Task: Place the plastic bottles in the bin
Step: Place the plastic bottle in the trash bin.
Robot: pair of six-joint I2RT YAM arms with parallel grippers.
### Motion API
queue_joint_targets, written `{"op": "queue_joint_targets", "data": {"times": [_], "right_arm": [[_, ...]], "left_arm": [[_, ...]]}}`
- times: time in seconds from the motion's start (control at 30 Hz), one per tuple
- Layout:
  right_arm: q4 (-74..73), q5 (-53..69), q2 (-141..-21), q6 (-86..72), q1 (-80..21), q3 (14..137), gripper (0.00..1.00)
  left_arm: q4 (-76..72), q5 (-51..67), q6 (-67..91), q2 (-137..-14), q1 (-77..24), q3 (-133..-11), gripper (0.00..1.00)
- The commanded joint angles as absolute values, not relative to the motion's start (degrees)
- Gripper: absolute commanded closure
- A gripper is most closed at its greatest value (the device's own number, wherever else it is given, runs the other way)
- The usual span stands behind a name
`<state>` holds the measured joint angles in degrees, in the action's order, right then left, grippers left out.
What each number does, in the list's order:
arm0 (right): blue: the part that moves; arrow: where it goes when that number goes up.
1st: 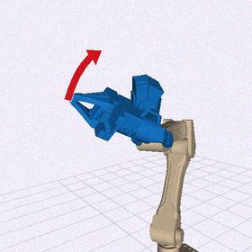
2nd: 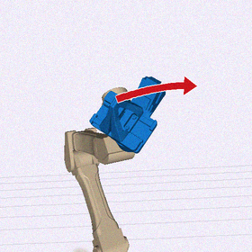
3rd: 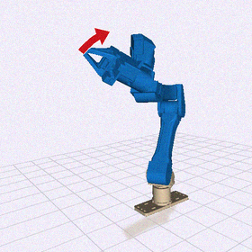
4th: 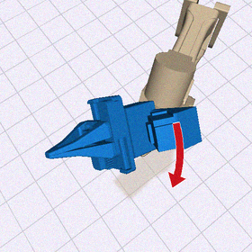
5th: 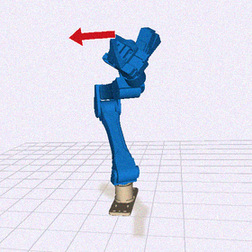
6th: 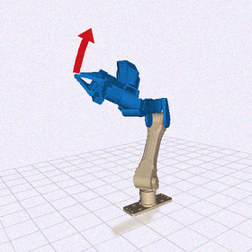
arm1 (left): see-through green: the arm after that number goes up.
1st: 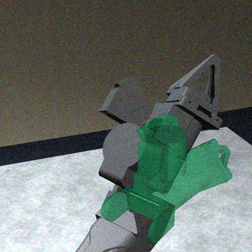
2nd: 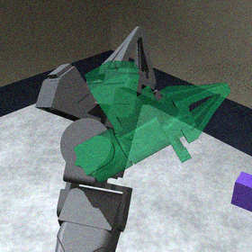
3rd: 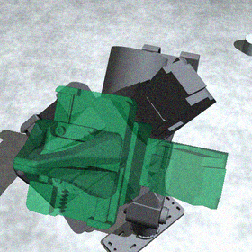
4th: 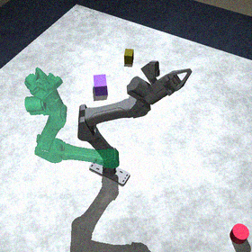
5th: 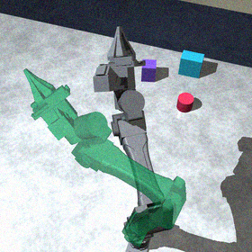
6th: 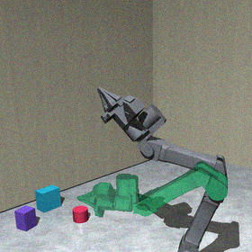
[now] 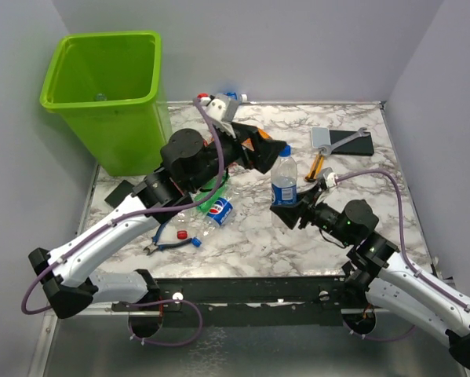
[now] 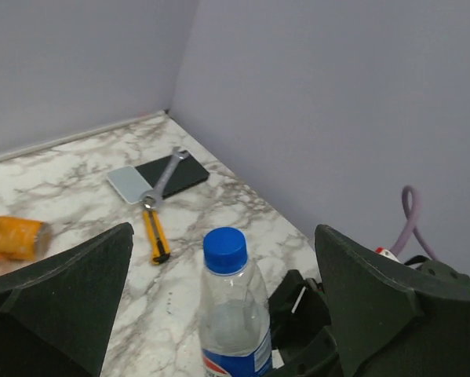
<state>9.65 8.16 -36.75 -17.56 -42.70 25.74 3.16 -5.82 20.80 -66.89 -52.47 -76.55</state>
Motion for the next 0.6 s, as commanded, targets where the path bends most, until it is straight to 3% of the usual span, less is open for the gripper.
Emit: {"op": "queue_joint_targets", "data": {"times": [0.0, 0.43, 0.5, 0.57], "right_arm": [[15.93, 10.66, -35.96, -15.8, -42.97, 25.53, 0.6], [15.11, 10.8, -36.55, -15.65, -42.98, 26.19, 0.61], [15.07, 11.01, -36.61, -15.7, -42.98, 26.1, 0.61], [14.99, 11.23, -36.8, -15.66, -42.93, 26.19, 0.61]], "left_arm": [[3.05, 8.08, 24.12, -72.53, -52.32, -80.27, 0.1], [6.09, 8.76, 25.41, -77.47, -52.31, -82.33, 0.41], [6.13, 8.14, 25.25, -77.67, -52.3, -82.58, 0.42], [6.07, 7.23, 25.07, -77.69, -52.34, -82.7, 0.37]]}}
